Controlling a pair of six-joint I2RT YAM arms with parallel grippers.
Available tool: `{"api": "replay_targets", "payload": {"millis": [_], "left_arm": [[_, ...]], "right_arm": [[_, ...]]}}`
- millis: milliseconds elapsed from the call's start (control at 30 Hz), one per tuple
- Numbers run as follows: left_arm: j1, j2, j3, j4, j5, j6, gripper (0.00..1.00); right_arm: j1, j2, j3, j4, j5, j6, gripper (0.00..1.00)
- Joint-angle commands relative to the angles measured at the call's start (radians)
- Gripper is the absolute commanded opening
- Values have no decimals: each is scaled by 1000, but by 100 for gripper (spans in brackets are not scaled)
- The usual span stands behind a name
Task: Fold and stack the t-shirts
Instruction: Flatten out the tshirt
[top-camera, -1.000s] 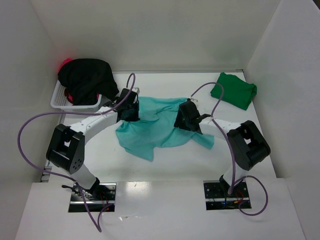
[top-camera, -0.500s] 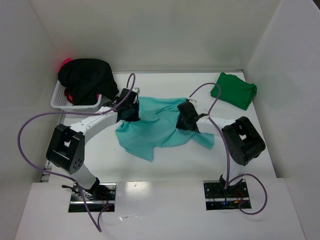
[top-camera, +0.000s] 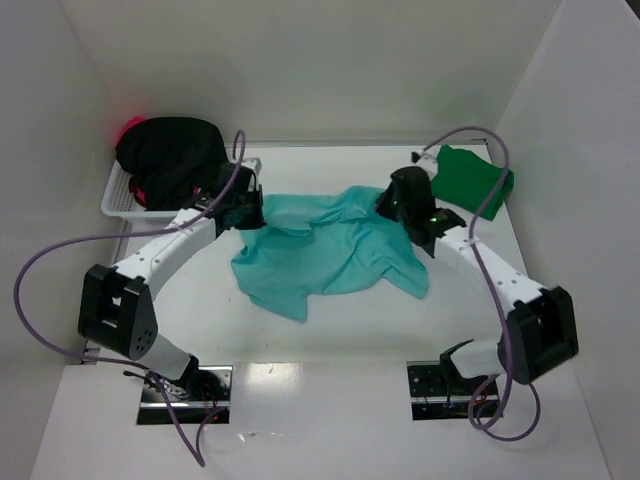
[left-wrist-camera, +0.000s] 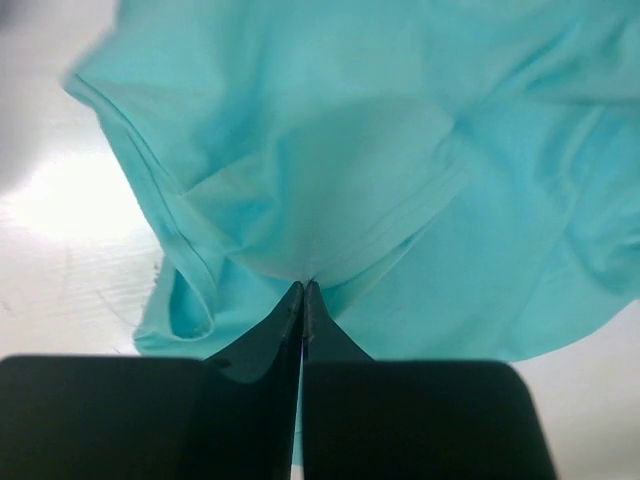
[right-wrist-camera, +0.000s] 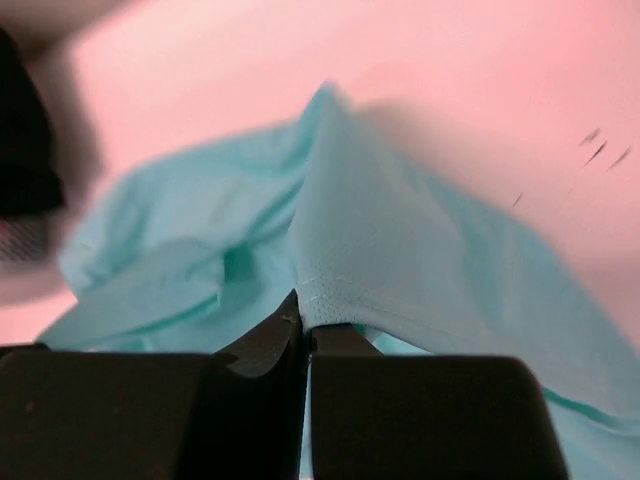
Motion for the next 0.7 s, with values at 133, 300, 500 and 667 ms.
{"api": "replay_targets", "payload": {"millis": [133,300,500,667], "left_arm": [[60,-203,173,-26,-73,76,0],[65,-330,285,-62,-156,99,0],[65,-565,315,-82,-264,99,0],[65,-747,349,-122,-336,94,0]], "right_arm": [[-125,-227,95,-57,-43,-56,0],[-125,-331,192,-96,-38,-76,0],[-125,-533,240,-119,-54,-86,0],[-125,-705,278,-212,-74,-100,0]]}}
